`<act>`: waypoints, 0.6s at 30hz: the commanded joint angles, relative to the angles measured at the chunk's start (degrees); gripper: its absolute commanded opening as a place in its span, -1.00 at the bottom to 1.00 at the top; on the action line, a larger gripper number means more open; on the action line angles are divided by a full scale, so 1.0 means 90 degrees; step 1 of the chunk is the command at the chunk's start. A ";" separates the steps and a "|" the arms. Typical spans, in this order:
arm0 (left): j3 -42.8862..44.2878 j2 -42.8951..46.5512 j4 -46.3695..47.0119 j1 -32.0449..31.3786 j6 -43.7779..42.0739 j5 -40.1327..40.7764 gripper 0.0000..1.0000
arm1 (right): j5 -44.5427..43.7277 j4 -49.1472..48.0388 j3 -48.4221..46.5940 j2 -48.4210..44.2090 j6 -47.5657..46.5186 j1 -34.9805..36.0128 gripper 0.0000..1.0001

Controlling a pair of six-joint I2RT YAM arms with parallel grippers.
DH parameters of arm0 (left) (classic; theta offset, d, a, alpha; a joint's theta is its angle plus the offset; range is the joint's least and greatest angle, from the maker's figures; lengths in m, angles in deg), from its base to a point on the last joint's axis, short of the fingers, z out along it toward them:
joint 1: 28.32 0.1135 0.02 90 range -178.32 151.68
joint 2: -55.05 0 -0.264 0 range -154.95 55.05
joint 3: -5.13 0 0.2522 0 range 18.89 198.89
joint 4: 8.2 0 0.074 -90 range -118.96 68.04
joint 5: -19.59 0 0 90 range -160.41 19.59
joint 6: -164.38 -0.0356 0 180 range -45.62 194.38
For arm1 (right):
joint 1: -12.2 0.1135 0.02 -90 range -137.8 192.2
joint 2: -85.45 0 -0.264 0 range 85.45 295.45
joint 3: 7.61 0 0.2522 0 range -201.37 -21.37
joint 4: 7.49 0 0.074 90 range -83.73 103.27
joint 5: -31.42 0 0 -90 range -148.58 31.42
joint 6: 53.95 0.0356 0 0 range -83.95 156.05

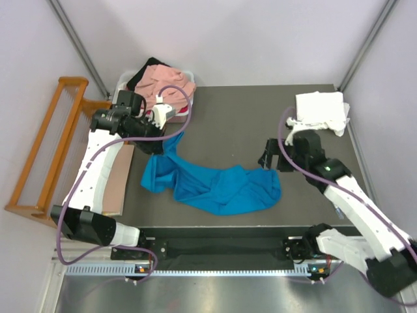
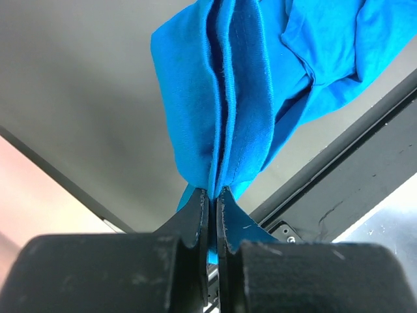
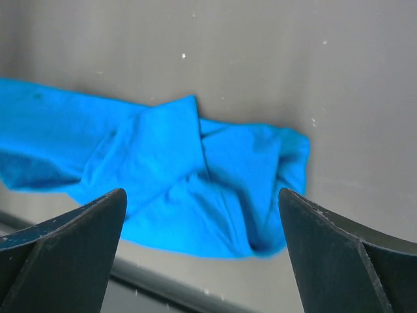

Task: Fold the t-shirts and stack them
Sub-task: Flatten the tshirt out

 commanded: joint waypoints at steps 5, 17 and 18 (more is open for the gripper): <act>-0.0284 0.0239 0.0136 0.0027 -0.0066 -0.0188 -1.00 | 0.0402 -0.2118 0.0013 0.2369 0.0299 -0.0033 0.99; -0.0558 0.0396 0.0292 0.0027 -0.0066 -0.0022 -1.00 | 0.0052 -0.2071 0.0403 0.2879 0.0288 0.0084 0.72; -0.0548 0.0386 0.0302 0.0017 -0.0056 -0.0032 -1.00 | -0.0084 -0.2022 0.0423 0.2811 0.0308 0.0113 0.62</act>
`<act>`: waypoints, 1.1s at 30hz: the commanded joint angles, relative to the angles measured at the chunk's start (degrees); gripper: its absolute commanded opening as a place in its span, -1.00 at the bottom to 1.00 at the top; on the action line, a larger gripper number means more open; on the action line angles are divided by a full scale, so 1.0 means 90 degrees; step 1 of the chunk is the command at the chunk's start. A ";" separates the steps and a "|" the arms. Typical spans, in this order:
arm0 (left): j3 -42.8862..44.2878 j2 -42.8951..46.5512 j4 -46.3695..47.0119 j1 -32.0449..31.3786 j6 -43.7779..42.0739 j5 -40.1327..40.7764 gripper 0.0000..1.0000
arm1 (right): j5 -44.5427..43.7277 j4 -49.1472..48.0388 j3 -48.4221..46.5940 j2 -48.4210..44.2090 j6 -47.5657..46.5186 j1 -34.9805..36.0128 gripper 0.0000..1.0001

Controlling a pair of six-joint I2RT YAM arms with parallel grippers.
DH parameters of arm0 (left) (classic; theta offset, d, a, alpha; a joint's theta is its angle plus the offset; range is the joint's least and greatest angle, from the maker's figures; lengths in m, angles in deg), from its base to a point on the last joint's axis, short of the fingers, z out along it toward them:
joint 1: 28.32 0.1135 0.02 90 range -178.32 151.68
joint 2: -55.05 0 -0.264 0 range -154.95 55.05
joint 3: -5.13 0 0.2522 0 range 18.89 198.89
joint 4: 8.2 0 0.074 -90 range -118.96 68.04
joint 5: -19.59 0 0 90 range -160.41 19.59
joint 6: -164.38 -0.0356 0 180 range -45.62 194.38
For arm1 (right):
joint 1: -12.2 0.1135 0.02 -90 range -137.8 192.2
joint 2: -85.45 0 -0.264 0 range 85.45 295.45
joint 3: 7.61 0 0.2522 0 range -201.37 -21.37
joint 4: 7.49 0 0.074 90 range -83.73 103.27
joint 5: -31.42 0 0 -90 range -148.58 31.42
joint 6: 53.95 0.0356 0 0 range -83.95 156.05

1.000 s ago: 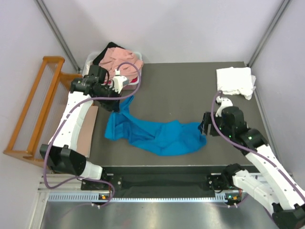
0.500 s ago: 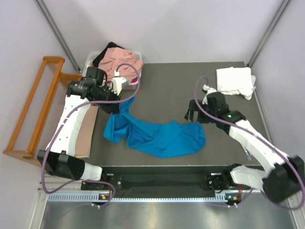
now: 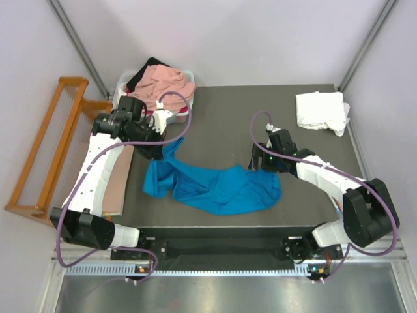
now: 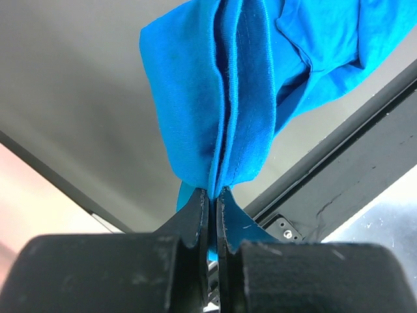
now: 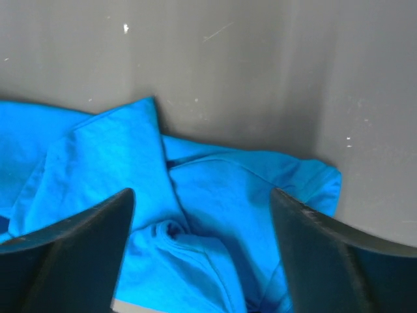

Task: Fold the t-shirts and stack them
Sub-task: Flatten the tshirt out

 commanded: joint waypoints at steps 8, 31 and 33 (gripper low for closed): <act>-0.0216 0.0211 0.0305 0.0027 -0.0068 -0.0144 -1.00 | -0.1031 0.0443 0.0198 -0.0628 0.0133 0.0240 0.47; -0.0353 0.0348 0.0285 0.0027 -0.0069 -0.0144 -1.00 | -0.1110 -0.0102 0.0579 -0.0238 0.0153 0.0260 0.13; -0.0421 0.0348 0.0305 0.0027 -0.0059 -0.0202 -1.00 | -0.1061 -0.0200 0.0482 -0.0111 0.0104 0.0250 0.05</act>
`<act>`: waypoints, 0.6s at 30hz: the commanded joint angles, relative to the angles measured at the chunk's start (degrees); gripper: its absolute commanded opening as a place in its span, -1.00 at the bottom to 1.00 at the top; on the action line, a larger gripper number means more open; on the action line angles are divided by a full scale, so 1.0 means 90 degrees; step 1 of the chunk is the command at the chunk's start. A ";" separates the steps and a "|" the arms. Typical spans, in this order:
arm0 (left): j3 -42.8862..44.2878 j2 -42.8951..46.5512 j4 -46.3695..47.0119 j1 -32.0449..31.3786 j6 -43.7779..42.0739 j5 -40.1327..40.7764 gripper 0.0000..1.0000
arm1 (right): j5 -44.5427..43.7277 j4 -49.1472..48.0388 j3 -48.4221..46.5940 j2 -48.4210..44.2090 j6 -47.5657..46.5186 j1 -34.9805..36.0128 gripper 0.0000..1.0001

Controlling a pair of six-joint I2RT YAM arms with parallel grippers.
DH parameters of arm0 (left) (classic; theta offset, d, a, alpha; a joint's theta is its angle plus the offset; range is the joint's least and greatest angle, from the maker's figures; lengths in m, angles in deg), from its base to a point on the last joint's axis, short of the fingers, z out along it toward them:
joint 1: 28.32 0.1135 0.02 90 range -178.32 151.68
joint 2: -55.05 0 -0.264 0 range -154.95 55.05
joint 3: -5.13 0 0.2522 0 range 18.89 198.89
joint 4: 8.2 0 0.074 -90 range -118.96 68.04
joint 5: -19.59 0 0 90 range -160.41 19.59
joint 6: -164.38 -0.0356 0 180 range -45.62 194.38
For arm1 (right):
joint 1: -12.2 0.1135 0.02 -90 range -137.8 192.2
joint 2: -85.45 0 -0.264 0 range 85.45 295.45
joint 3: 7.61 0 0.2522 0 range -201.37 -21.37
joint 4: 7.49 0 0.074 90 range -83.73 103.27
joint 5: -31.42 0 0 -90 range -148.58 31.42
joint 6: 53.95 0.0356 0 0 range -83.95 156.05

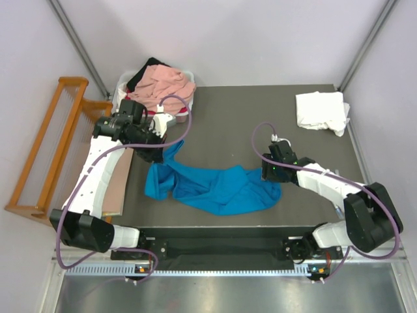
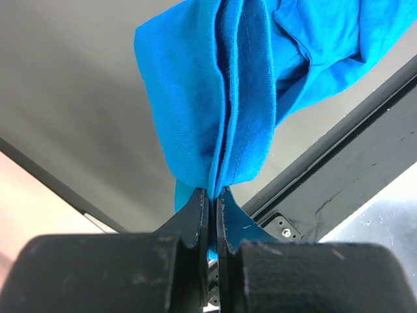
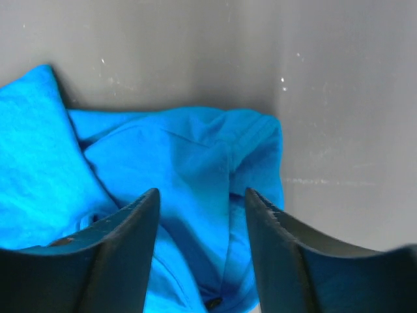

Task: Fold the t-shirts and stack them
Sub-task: Flatten the tshirt out

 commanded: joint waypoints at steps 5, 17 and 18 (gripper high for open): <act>-0.0230 0.0246 0.0252 0.0027 -0.0059 -0.0174 -1.00 | 0.0127 -0.0480 -0.0608 0.0556 -0.0214 0.0078 -0.19; -0.0484 0.0256 0.0388 0.0027 -0.0020 -0.0154 -1.00 | -0.0048 -0.0431 -0.1027 0.0480 -0.0487 0.0058 -1.00; -0.0436 0.0256 0.0408 0.0017 -0.0020 -0.0144 -1.00 | -0.0068 -0.0383 -0.1270 0.0382 -0.0536 0.0039 -1.00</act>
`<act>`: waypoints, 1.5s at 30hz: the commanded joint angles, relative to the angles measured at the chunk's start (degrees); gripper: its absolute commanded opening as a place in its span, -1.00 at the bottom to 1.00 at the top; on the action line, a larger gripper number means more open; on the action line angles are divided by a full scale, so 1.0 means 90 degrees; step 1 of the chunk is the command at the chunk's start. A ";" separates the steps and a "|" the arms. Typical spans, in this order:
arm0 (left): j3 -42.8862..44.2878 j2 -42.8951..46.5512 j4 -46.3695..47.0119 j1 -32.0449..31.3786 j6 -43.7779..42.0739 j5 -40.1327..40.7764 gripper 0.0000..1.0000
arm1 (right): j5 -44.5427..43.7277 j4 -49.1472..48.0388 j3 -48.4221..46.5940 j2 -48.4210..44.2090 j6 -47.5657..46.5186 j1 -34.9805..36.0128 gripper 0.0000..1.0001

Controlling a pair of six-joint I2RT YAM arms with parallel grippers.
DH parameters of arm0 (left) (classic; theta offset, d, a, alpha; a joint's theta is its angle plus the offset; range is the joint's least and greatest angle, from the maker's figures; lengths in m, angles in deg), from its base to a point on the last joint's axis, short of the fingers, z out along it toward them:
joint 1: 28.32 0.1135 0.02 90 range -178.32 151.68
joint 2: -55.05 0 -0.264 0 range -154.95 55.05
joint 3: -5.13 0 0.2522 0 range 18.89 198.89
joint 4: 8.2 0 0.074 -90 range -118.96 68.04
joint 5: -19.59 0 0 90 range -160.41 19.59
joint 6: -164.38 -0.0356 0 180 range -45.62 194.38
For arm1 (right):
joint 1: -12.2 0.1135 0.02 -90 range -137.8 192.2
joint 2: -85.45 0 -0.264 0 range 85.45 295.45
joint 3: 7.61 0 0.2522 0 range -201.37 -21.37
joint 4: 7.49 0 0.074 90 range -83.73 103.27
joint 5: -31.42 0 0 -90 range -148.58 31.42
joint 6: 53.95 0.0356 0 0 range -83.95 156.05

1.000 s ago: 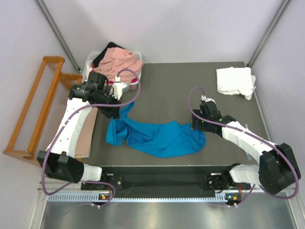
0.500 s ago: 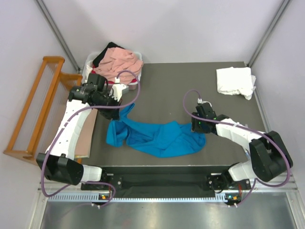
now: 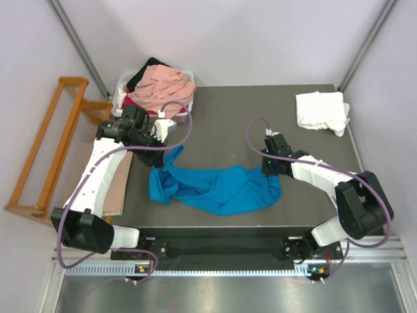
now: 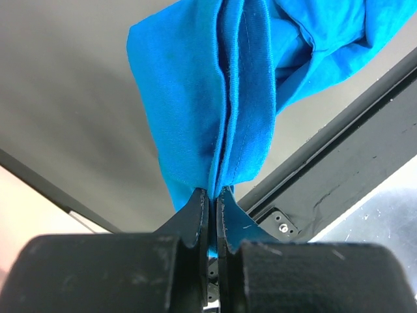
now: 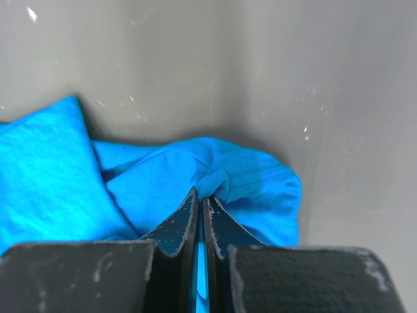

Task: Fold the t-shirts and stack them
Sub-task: Flatten the tshirt out

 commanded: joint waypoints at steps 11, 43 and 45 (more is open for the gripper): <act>0.0794 0.0441 0.0583 0.0027 0.0502 0.0206 -1.00 | 0.0068 0.1239 -0.3101 -0.1729 -0.0675 -0.0166 -1.00; 0.5483 0.1055 0.0114 0.0300 0.1460 0.0746 -1.00 | 0.0507 0.3320 -0.5502 -0.5003 -0.0529 -0.0166 -1.00; 0.5366 0.1523 0.0087 0.0300 0.1460 0.0443 -1.00 | 0.0528 0.3407 -0.5630 -0.5188 -0.0461 -0.0176 -1.00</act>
